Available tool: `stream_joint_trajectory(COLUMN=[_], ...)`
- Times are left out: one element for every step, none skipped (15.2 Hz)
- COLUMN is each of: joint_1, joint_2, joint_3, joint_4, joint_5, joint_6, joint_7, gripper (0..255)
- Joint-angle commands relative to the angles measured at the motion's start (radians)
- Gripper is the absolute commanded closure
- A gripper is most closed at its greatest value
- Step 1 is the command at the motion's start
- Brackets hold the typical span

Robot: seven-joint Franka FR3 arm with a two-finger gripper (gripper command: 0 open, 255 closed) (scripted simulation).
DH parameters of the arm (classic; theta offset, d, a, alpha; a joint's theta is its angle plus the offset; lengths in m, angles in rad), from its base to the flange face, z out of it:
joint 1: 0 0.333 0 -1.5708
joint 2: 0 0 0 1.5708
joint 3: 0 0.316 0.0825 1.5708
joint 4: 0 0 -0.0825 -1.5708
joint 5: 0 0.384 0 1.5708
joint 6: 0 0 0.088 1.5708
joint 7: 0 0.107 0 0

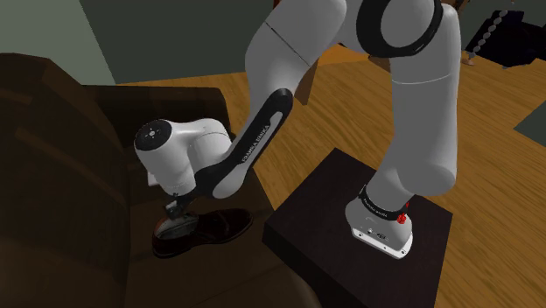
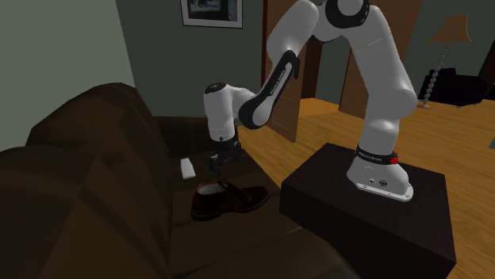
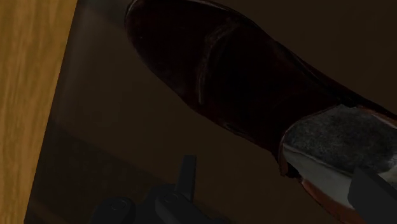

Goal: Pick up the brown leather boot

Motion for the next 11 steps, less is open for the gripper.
stream_joint_trajectory(joint_1=[0.024, 0.029, 0.033, 0.038, 0.042, 0.046, 0.051, 0.053, 0.053, 0.052, 0.052], joint_2=[0.044, 0.055, 0.067, 0.078, 0.089, 0.101, 0.112, 0.119, 0.119, 0.117, 0.116], joint_3=[-0.017, -0.023, -0.029, -0.035, -0.041, -0.047, -0.053, -0.057, -0.057, -0.057, -0.056], joint_4=[0.032, 0.034, 0.037, 0.039, 0.042, 0.046, 0.049, 0.051, 0.051, 0.048, 0.048], joint_5=[-0.025, -0.033, -0.041, -0.049, -0.057, -0.065, -0.073, -0.077, -0.077, -0.077, -0.077], joint_6=[0.004, 0.012, 0.019, 0.027, 0.034, 0.041, 0.048, 0.053, 0.053, 0.054, 0.053], joint_7=[0.023, 0.029, 0.035, 0.041, 0.047, 0.053, 0.059, 0.062, 0.062, 0.062, 0.062], gripper=[0, 0, 0, 0, 0, 0, 0, 0, 0, 255, 255])
